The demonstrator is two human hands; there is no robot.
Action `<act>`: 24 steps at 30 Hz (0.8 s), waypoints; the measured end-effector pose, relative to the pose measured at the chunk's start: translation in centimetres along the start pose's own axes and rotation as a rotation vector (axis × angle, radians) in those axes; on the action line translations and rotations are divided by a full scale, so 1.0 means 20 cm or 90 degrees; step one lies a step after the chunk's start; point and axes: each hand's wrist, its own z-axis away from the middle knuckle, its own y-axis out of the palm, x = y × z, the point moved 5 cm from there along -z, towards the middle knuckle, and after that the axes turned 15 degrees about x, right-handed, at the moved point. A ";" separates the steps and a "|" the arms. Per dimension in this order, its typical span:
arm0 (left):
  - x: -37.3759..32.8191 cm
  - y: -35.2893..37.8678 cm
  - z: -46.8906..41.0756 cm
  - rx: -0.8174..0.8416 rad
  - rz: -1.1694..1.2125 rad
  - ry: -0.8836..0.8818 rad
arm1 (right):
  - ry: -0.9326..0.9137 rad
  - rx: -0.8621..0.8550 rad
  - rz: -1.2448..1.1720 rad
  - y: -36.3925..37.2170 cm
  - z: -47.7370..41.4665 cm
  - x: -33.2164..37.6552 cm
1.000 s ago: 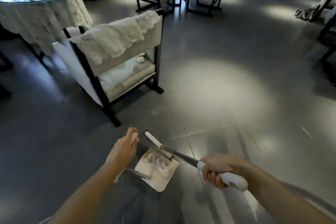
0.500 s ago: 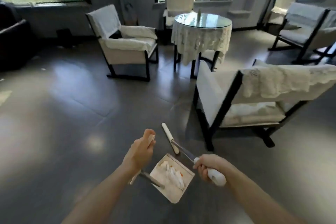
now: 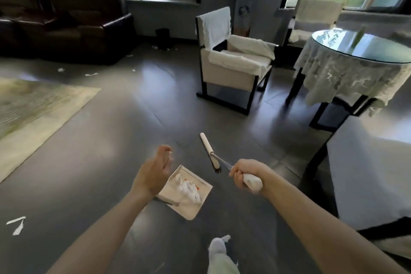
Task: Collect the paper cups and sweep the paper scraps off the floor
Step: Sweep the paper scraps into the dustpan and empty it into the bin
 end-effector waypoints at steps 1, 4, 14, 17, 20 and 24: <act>0.05 -0.05 -0.10 -0.019 0.001 -0.013 | -0.004 0.006 0.002 0.01 -0.09 0.12; 0.18 -0.21 -0.43 -0.074 0.013 -0.063 | -0.001 0.016 0.050 0.06 -0.35 0.49; 0.65 -0.75 -1.34 -0.191 0.057 -0.199 | -0.003 0.094 0.167 0.41 -1.18 1.61; 0.87 -0.86 -1.66 -0.195 0.045 -0.208 | -0.025 0.106 0.173 0.50 -1.54 1.88; 1.10 -0.97 -2.02 -0.169 0.029 -0.192 | -0.060 0.108 0.223 0.54 -1.88 2.12; 1.33 -1.14 -2.50 -0.116 0.002 -0.155 | -0.078 0.102 0.299 0.60 -2.24 2.56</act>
